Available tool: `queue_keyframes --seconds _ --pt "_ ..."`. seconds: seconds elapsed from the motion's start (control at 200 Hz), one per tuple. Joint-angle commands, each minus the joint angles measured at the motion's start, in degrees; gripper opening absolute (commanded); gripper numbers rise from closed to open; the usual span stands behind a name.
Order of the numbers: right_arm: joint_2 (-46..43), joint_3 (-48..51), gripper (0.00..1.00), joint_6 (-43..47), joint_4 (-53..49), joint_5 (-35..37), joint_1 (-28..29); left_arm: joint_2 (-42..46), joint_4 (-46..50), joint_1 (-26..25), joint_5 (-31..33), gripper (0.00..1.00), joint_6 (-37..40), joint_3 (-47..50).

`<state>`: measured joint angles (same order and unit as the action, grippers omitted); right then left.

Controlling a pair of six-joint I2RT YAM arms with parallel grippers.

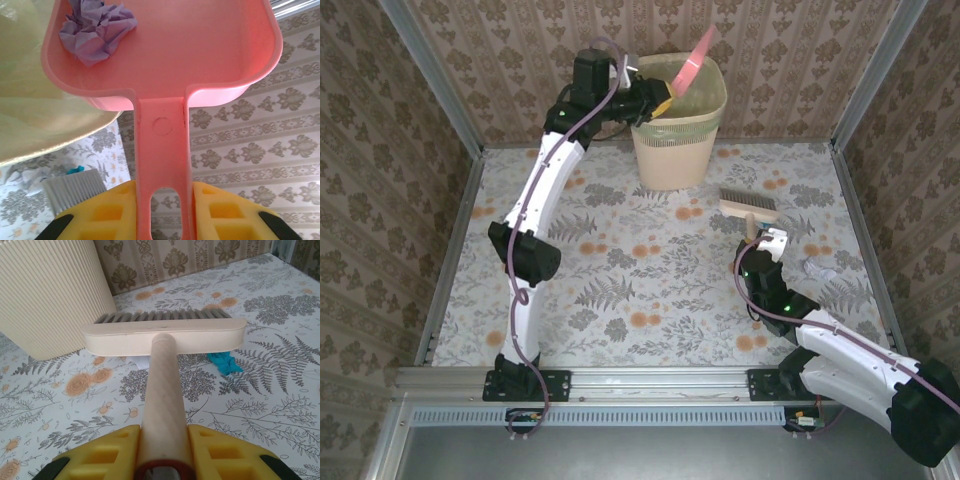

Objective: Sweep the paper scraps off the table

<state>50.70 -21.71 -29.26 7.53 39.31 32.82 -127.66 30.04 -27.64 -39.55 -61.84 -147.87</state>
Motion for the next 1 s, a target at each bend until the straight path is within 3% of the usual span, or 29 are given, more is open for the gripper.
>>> queue_keyframes --seconds 0.0,0.46,0.875,0.995 --pt "-0.8 -2.0 0.0 1.0 2.1 0.1 -0.2 1.2 -8.8 0.8 -1.7 0.0 -6.8 3.3" --pt "-0.7 -2.3 0.0 1.2 1.8 0.0 -0.2 6.2 -36.3 3.2 0.0 0.0 -22.8 23.4" --pt "0.1 -2.5 0.0 1.4 2.0 0.0 -0.2 5.8 -52.6 3.8 4.8 0.0 -33.7 29.5" --pt "0.2 -2.5 0.0 1.6 1.9 0.0 -0.2 6.3 -52.4 3.8 5.2 0.0 -33.2 29.9"
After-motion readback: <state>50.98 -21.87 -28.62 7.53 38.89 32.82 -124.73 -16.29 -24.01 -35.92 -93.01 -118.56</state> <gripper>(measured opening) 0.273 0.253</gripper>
